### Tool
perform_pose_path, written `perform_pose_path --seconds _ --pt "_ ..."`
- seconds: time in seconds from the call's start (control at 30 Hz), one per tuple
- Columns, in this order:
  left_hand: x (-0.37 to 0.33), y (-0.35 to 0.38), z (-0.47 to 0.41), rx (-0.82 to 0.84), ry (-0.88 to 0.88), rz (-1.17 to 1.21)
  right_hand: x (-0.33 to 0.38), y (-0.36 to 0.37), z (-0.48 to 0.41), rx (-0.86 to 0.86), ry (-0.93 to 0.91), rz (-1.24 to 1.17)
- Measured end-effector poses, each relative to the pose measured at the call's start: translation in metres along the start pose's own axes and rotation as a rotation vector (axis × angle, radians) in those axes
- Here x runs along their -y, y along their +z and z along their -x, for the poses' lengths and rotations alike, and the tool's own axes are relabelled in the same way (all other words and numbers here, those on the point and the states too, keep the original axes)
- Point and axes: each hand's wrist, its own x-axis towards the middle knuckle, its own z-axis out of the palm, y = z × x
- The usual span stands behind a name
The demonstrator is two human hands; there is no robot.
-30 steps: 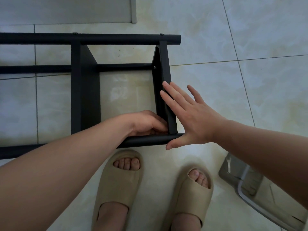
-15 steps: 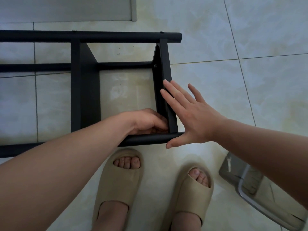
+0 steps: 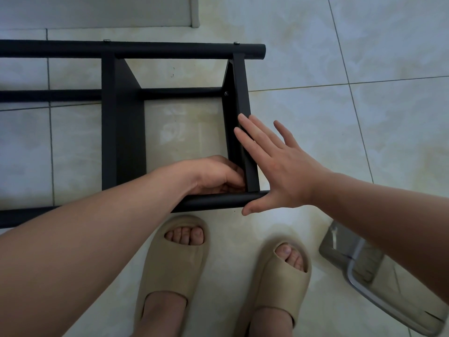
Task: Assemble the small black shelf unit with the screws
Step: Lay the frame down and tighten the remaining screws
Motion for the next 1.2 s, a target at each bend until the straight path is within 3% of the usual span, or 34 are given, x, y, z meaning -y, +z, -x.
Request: perform_pose_path --seconds 0.63,0.93,1.2 --pt "-0.0018 0.0052 0.0041 -0.046 0.04 -0.098 0.0019 -0.0021 -0.0005 -0.037 -0.006 0.107" --pt "0.0011 0.0025 0.0019 0.029 0.003 -0.031 0.0016 0.0006 0.0006 -0.026 0.003 0.082" --pt "0.0007 0.0034 0.0011 -0.001 0.01 -0.03 0.0024 -0.0008 0.0 -0.013 0.006 0.077"
